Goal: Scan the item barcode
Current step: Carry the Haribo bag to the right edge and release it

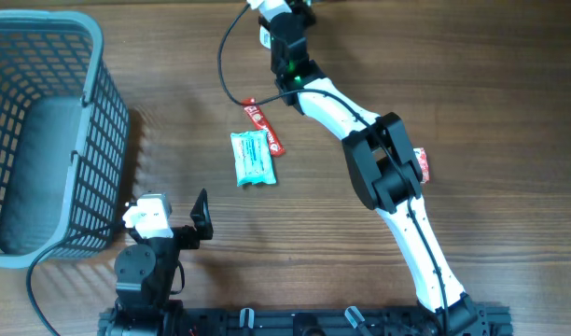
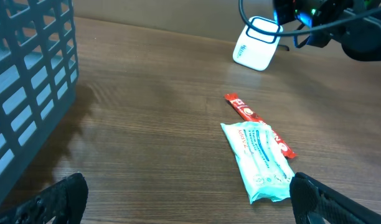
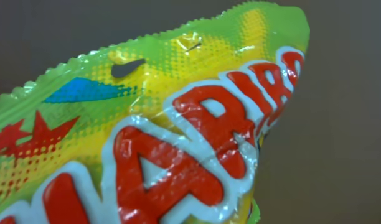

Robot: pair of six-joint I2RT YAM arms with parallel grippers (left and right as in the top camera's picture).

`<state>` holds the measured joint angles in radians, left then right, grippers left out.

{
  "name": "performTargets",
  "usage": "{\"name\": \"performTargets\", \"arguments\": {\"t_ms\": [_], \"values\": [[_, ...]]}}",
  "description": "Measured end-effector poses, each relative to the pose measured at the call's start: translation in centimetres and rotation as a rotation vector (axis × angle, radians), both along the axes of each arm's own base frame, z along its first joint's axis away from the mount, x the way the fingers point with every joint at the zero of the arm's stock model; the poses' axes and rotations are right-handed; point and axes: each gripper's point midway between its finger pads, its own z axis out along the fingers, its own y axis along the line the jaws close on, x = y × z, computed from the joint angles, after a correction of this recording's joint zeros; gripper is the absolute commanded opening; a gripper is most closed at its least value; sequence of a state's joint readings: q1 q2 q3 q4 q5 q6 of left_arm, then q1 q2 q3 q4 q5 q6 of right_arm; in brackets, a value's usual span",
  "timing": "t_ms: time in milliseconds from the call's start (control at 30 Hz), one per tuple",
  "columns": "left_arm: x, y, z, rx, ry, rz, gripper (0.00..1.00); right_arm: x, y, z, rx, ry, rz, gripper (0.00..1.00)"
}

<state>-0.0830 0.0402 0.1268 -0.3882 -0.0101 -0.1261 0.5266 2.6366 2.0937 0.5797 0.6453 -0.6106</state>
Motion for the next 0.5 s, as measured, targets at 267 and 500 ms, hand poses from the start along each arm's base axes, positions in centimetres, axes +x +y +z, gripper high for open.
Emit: {"name": "performTargets", "arguments": {"t_ms": [267,500], "values": [[0.0,0.0,0.0,0.000,0.000,0.000,1.00,-3.1,-21.3,1.7,-0.230,0.159,-0.844,0.04],[0.0,0.0,0.0,0.000,0.000,0.000,1.00,-10.4,-49.3,0.5,-0.287,0.379,-1.435,0.04]]}}
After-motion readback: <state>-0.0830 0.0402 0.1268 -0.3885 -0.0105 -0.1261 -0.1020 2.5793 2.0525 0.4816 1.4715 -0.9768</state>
